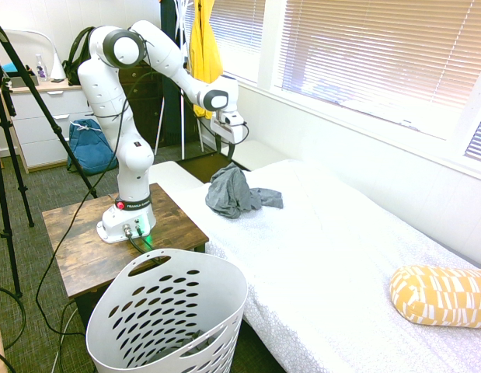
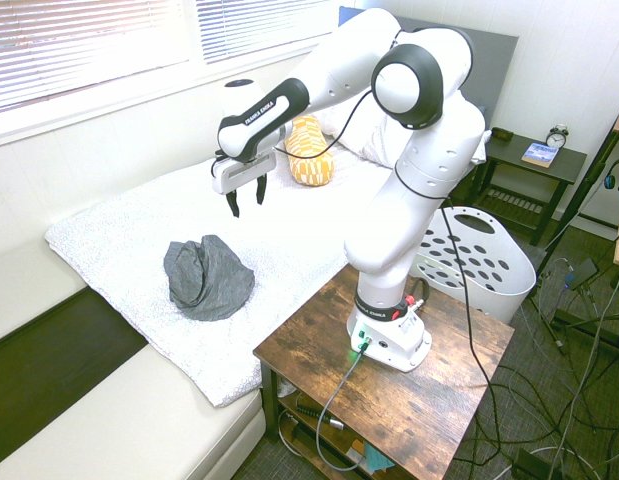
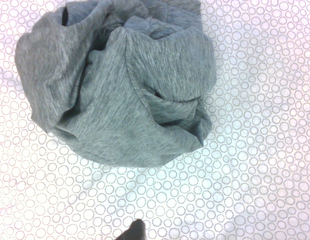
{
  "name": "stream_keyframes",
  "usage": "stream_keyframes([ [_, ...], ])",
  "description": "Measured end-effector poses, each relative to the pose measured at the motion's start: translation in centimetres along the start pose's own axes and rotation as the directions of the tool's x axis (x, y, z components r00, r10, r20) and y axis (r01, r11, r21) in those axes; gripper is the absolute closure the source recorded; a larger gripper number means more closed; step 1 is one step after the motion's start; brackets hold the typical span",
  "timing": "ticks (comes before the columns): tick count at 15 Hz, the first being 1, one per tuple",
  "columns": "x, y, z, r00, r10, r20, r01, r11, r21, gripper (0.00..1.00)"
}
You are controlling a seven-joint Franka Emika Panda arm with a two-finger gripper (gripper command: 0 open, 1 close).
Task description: Put my clothes in the laundry bag
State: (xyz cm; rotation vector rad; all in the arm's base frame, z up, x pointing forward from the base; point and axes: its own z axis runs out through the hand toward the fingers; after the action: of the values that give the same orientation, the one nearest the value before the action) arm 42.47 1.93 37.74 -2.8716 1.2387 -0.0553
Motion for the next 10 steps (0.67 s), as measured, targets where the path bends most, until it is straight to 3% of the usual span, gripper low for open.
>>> stream_keyframes([
  [6,0.5,-0.5,-0.9,1.000,0.000,-0.014,0.000,1.000,0.013,0.00],
  [10,-0.5,-5.2,-1.0,0.997,-0.077,-0.019,0.077,0.997,0.013,0.00],
])
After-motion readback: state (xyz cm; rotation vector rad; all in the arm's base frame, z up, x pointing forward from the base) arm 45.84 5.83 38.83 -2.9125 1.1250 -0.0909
